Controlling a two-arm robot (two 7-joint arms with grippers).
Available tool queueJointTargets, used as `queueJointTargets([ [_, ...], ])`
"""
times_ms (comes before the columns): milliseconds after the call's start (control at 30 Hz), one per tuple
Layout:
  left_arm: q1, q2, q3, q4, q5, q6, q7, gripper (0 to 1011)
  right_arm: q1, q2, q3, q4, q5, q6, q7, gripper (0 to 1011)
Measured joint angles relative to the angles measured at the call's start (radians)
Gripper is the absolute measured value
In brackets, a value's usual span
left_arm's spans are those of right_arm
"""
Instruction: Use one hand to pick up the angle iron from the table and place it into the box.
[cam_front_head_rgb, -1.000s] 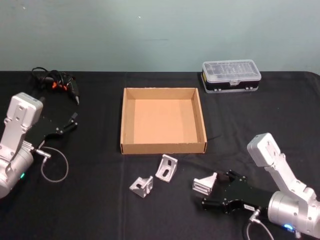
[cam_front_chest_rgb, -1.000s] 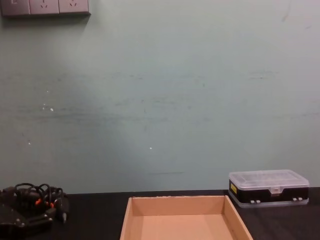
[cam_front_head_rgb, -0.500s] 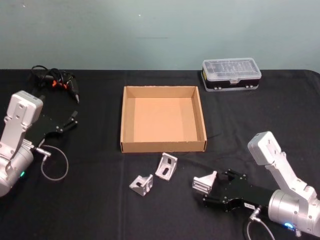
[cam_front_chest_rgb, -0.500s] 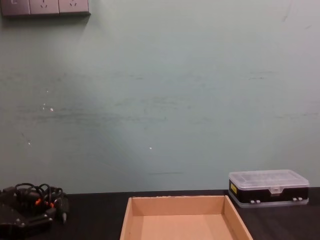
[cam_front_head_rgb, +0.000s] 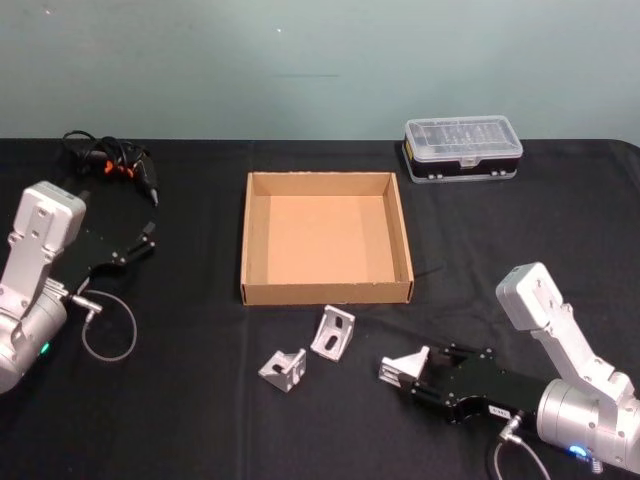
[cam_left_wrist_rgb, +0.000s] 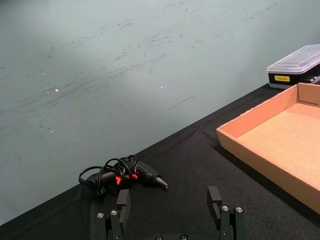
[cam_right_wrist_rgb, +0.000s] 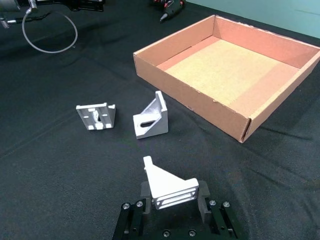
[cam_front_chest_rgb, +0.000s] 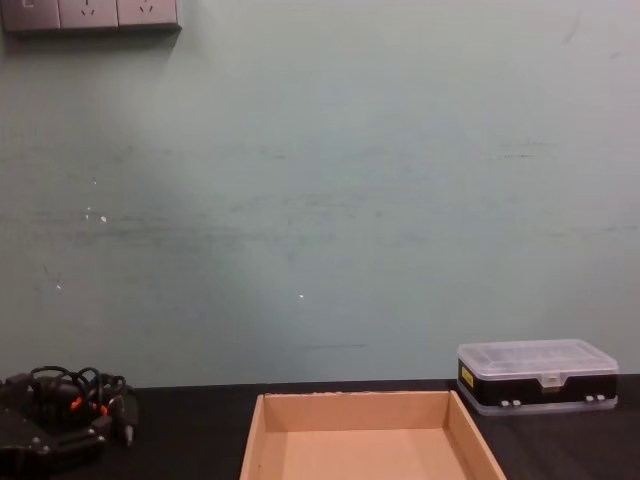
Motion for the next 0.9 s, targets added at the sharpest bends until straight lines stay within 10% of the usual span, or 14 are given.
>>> queueJointTargets([
  [633, 0.000, 0.000, 0.000, 0.000, 0.000, 0.000, 0.000, 1011, -0.028, 0.006, 0.055, -0.073, 0.015, -0.052, -0.010, 551],
  [900, 0.000, 0.000, 0.000, 0.000, 0.000, 0.000, 0.000, 1011, 0.061, -0.010, 0.069, -0.099, 0.031, 0.010, -0.010, 551],
])
